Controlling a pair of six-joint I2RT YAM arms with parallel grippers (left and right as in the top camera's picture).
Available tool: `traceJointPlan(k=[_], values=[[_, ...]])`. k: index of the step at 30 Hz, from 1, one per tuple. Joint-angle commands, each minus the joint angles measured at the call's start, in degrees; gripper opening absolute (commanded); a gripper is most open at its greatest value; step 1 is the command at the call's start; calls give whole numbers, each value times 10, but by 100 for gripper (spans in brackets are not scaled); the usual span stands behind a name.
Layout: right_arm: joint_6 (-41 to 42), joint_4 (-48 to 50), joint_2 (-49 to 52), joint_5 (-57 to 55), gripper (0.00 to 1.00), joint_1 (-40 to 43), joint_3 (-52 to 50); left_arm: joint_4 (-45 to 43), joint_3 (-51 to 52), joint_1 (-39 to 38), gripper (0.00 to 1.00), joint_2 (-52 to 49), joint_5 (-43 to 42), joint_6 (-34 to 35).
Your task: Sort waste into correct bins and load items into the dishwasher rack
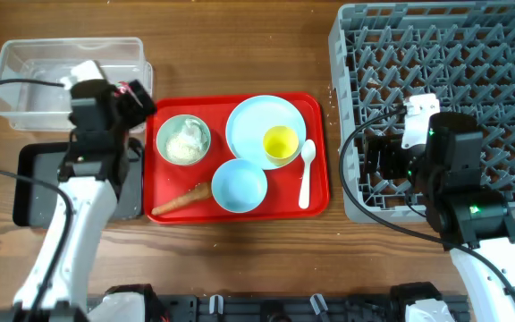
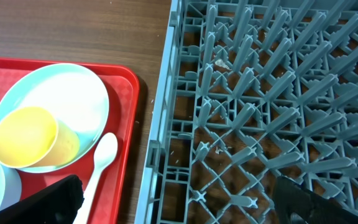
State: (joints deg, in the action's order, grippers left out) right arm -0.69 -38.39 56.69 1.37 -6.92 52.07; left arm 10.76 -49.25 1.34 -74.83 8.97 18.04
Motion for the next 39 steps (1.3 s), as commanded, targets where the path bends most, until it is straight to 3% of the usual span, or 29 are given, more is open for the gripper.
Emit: traceJointPlan(k=[1, 6, 11, 19, 21, 26, 29, 33, 39], values=[[7, -3, 2, -5, 100, 2, 11, 93, -9, -77, 100, 17, -9, -11], [7, -7, 2, -5, 100, 2, 11, 140, -8, -132, 100, -5, -104, 6], [7, -11, 2, -5, 100, 2, 11, 98, -8, -137, 99, -90, -104, 6], [7, -18, 2, -5, 100, 2, 11, 31, -8, -137, 69, -163, -54, 6], [7, -18, 2, -5, 100, 2, 11, 32, -8, -137, 66, -171, -51, 6], [7, -18, 2, -5, 100, 2, 11, 30, -8, -137, 41, -175, -45, 6], [7, -18, 2, -5, 100, 2, 11, 34, -8, -137, 33, -185, -39, 6], [7, -18, 2, -5, 100, 2, 11, 33, -8, -137, 4, -186, -31, 6], [7, -18, 2, -5, 100, 2, 11, 41, -24, -134, 4, -145, -28, 3]])
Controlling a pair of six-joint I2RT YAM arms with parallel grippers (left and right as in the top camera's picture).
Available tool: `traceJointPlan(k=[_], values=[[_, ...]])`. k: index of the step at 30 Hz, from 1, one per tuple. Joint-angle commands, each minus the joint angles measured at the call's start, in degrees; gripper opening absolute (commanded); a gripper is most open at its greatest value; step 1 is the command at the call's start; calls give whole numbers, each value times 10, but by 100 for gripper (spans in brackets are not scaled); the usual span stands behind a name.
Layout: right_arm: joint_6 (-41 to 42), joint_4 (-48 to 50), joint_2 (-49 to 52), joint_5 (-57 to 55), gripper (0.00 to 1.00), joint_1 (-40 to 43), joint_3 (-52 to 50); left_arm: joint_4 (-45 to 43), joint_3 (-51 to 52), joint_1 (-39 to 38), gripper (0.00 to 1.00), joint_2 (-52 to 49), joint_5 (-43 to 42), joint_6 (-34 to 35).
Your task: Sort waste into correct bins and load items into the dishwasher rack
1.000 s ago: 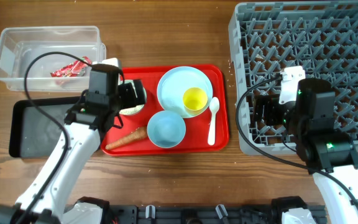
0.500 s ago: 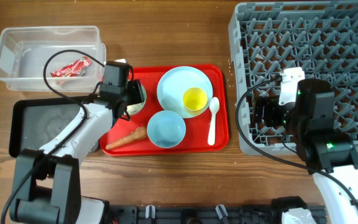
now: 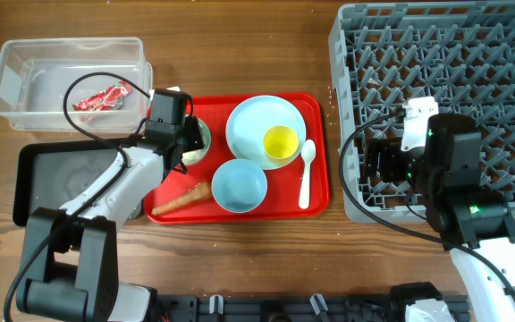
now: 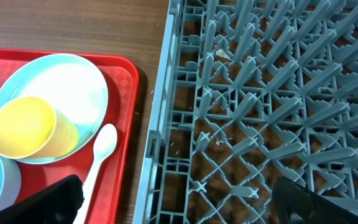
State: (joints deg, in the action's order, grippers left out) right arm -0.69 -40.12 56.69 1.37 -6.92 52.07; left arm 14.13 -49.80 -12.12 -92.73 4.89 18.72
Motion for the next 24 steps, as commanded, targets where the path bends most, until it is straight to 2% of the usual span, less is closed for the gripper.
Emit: traceJointPlan(k=[1, 6, 9, 15, 18, 20, 22, 24], values=[[7, 0, 2, -5, 100, 2, 11, 12, -25, 5, 4, 53, 13, -3], [7, 1, 2, -5, 100, 2, 11, 13, -52, 47, 4, 155, 12, -21], [7, 1, 2, -5, 100, 2, 11, -25, -54, 92, 4, 188, 12, -20], [7, 2, 2, -5, 100, 2, 11, -148, -54, 201, 4, 175, 12, -20], [7, 4, 2, -5, 100, 2, 11, -162, -54, 236, 4, 133, 12, -18], [7, 4, 2, -5, 100, 2, 11, -165, -54, 249, 12, 95, 12, -18], [7, 4, 2, -5, 100, 2, 11, -182, -54, 253, 51, 56, 12, -18], [7, 2, 2, -5, 100, 2, 11, -189, -54, 252, 55, 47, -13, -19]])
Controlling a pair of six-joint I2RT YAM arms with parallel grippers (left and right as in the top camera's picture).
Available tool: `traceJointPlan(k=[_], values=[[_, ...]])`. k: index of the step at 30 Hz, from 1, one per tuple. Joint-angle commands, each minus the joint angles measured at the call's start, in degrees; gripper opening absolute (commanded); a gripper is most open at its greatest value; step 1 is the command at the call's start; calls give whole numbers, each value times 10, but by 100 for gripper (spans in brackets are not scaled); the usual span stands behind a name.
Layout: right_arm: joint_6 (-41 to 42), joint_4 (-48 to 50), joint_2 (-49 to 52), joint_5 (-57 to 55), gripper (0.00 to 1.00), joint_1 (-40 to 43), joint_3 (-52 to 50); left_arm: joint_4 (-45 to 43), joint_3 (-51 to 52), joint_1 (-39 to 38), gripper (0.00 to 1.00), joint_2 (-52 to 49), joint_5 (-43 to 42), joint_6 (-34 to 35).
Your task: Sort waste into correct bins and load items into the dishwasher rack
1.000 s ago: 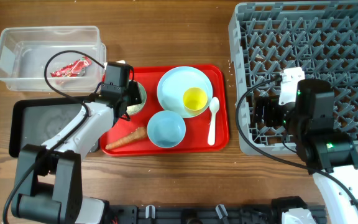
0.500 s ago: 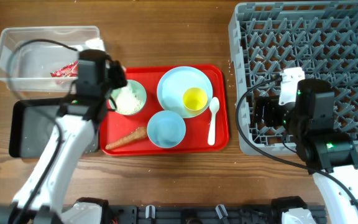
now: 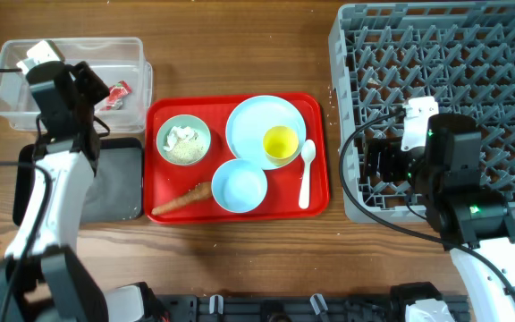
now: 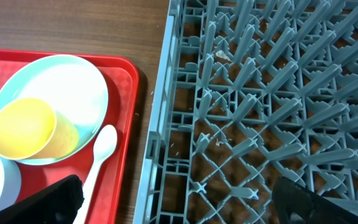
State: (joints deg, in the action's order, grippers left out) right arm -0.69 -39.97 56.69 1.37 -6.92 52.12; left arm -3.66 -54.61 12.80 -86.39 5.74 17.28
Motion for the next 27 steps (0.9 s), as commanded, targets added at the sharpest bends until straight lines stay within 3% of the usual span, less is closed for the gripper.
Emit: traceJointPlan(k=[1, 3, 7, 11, 14, 27], values=[[7, 0, 2, -5, 100, 2, 11, -11, -6, 2, 55, -10, -40, -4], [7, 0, 2, -5, 100, 2, 11, -5, -6, -1, 55, 13, -86, -4], [7, 0, 2, -5, 100, 2, 11, 109, -6, -37, 52, 75, -143, -3], [7, -2, 2, -5, 100, 2, 11, 275, -6, -104, 52, 80, -139, -4], [7, -2, 2, -5, 100, 2, 11, 334, -6, -142, 54, 49, -102, -4], [7, -4, 2, -5, 100, 2, 11, 285, -6, -176, 51, -109, -73, -4]])
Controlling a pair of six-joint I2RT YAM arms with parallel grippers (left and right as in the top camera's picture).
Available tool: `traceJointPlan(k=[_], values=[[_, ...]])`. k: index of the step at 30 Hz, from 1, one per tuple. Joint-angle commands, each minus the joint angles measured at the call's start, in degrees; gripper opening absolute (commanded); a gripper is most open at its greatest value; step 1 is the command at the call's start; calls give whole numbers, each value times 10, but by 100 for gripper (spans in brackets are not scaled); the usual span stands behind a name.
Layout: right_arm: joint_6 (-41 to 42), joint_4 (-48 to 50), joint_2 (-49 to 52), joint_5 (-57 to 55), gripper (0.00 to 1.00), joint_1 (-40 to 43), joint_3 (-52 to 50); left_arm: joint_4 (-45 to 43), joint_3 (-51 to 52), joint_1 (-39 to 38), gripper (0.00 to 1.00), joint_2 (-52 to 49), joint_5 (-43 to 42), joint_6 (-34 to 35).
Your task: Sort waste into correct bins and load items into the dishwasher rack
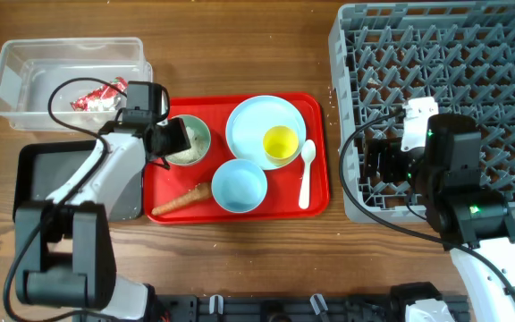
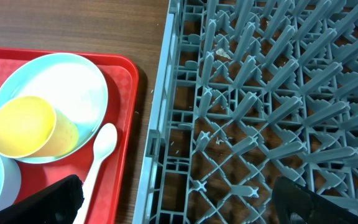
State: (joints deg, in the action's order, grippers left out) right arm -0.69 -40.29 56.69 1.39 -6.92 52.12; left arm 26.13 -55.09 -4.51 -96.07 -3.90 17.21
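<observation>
A red tray [image 1: 316,201] holds a pale blue plate [image 1: 250,121] with a yellow cup [image 1: 281,141] on it. Also on the tray are a blue bowl [image 1: 239,185], a white spoon [image 1: 306,174], an orange-brown stick [image 1: 181,199] and a small green bowl [image 1: 198,143] of white scraps. My left gripper [image 1: 175,137] is down over the green bowl's left side; its jaws are hidden. My right gripper [image 2: 179,205] hangs open over the left edge of the grey rack [image 2: 260,93], with nothing in it. The cup [image 2: 23,127] and spoon [image 2: 99,155] lie to its left.
A clear bin [image 1: 25,85] at the back left holds a red wrapper [image 1: 97,97]. In front of it a black bin [image 1: 47,179] lies under my left arm. The grey rack [image 1: 436,45] fills the right side.
My left gripper was over the clear bin and is now back at the green bowl on the tray. The right arm has not moved.
My left gripper first stood at the clear bin's right corner with something red beside it, the green bowl full of white scraps. Then the wrapper lay in the bin and the gripper was at the bowl. Then it was over the bin, the bowl emptier; now it is at the bowl.
</observation>
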Motion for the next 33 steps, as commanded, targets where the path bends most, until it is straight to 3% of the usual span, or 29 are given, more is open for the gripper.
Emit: traceJointPlan(k=[1, 2, 4, 7, 13, 21, 27, 33], values=[[7, -1, 2, -5, 100, 2, 11, -21, -1, -3, 40, -12, 23, -3], [7, -1, 2, -5, 100, 2, 11, -24, -1, -3, 30, -12, 23, -3], [7, -1, 2, -5, 100, 2, 11, -23, -1, -3, 25, -12, 23, -3], [7, -1, 2, -5, 100, 2, 11, -19, -1, -3, 5, -12, 23, -3], [7, -1, 2, -5, 100, 2, 11, -20, -4, -2, 4, -5, 23, -3], [7, 0, 2, -5, 100, 2, 11, 28, -85, -1, 4, 138, 41, -5], [7, 0, 2, -5, 100, 2, 11, -69, -89, 59, 4, 162, 98, -5], [7, 2, 2, -5, 100, 2, 11, -154, -89, 148, 4, 69, 98, -5]])
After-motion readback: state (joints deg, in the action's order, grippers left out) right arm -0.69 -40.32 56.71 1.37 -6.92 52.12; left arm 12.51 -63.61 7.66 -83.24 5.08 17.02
